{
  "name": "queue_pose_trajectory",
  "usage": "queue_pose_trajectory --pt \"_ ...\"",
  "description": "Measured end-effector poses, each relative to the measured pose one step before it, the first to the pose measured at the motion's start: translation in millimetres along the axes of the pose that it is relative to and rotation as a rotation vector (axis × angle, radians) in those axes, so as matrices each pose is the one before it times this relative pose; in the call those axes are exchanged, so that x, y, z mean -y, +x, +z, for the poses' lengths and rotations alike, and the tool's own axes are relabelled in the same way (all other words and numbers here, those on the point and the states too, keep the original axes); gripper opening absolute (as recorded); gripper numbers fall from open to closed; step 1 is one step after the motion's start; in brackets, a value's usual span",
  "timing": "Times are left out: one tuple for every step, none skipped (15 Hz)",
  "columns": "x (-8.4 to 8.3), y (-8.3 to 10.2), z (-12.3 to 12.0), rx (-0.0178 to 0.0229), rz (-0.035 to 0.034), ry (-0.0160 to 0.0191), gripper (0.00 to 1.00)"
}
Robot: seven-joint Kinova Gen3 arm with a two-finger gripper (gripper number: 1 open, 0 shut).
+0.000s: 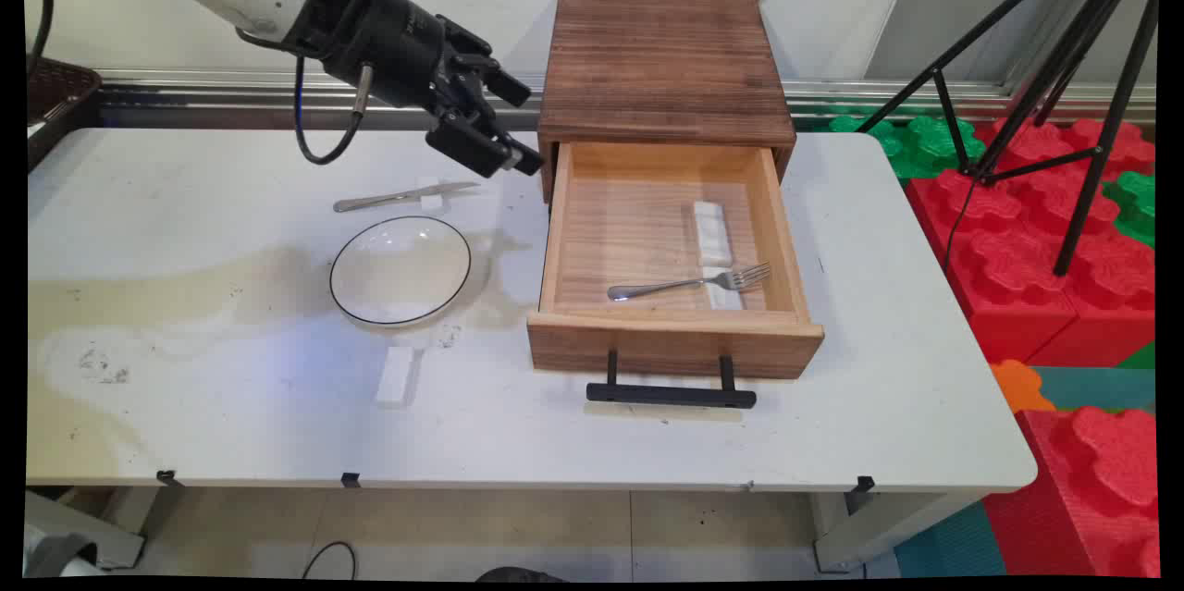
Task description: Pick up the knife from the left of the white plate
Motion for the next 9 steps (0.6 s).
queue_pose_trajectory --pt "1.53 -1.07 -1.17 0.01046 -0.00244 0.00693 1.00" --pt "2.63 -0.80 -0.78 0.01021 -0.00271 0.00851 1.00" --pt "2.40 -0.56 -0.44 0.00761 -0.00110 0.00797 1.00" --pt "4.68 -0.49 -0.16 0.01262 -0.00324 0.01376 1.00" --pt "3.42 -0.15 0.15 0.00851 -0.00060 0.00994 1.00" --pt "6.09 0.09 0.70 0.01343 -0.00196 0.01523 1.00" --pt "5.51 0.30 1.16 0.01219 0.00269 0.01214 1.00" --pt "5.76 0.39 1.66 0.01241 0.00305 0.01120 1.00" --pt "8.48 0.38 2.96 0.01995 0.00599 0.01570 1.00"
